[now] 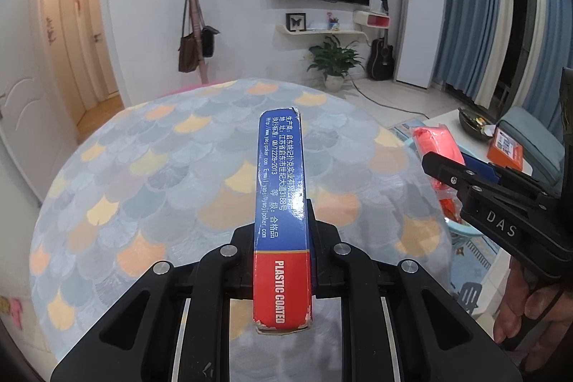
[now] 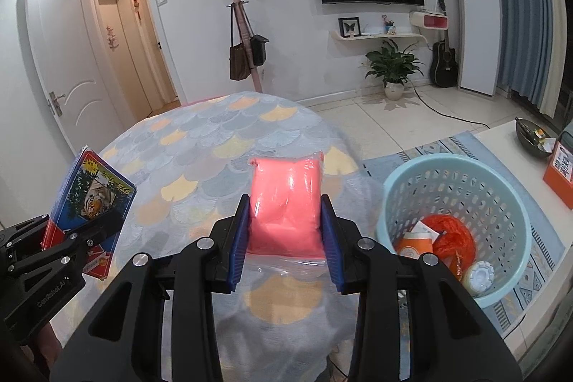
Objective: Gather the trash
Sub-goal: 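Carry the box with the left tool over the basket while the right tool carries the packet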
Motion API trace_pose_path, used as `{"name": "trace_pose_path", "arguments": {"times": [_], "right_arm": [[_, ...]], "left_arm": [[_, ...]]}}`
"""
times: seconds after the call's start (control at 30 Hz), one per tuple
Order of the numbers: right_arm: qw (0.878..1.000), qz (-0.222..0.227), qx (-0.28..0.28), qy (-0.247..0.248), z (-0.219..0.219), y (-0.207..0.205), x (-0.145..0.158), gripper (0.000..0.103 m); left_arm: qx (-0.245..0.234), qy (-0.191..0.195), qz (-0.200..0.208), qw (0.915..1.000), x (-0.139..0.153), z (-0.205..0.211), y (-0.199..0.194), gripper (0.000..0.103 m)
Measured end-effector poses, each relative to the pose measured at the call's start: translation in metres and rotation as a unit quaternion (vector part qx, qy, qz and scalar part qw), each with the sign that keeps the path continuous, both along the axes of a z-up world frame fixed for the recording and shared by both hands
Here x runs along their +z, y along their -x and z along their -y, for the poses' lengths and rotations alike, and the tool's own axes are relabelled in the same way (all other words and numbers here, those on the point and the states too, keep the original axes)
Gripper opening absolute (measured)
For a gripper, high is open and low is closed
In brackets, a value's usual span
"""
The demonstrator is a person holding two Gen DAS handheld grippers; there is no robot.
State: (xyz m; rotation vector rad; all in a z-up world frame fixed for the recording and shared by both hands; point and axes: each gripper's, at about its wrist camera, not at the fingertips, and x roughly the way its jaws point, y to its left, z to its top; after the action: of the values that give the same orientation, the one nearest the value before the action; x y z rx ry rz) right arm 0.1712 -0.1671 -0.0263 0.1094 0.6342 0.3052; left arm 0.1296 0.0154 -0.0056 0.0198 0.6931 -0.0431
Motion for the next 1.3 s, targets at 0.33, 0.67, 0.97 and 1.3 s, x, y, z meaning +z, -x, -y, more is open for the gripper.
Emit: {"name": "trace_pose_path", "arguments": {"times": [0.33,0.67,0.97,1.3], "right_arm": [[0.999,0.002,-0.036,-0.008,0.046,-0.004,-0.003,0.034],[0.997,0.0,-0.073,-0.016,0.093,-0.014,-0.011,0.034],[0.994,-0.005,-0.105,-0.017,0.132,-0.025,-0.022,0.034],[0.991,-0.016,-0.134,-0.02,0.165,-0.041,-0.037,0.034]], "left_arm": [[-0.035,-0.006,-0.003,0.9994,0.0,0.039,-0.017,0.016],[-0.083,0.008,-0.013,0.9965,-0.001,0.081,-0.041,0.016],[-0.124,0.013,-0.018,0.992,-0.001,0.119,-0.066,0.016],[-0.172,0.006,-0.029,0.9846,-0.012,0.169,-0.094,0.016]]}}
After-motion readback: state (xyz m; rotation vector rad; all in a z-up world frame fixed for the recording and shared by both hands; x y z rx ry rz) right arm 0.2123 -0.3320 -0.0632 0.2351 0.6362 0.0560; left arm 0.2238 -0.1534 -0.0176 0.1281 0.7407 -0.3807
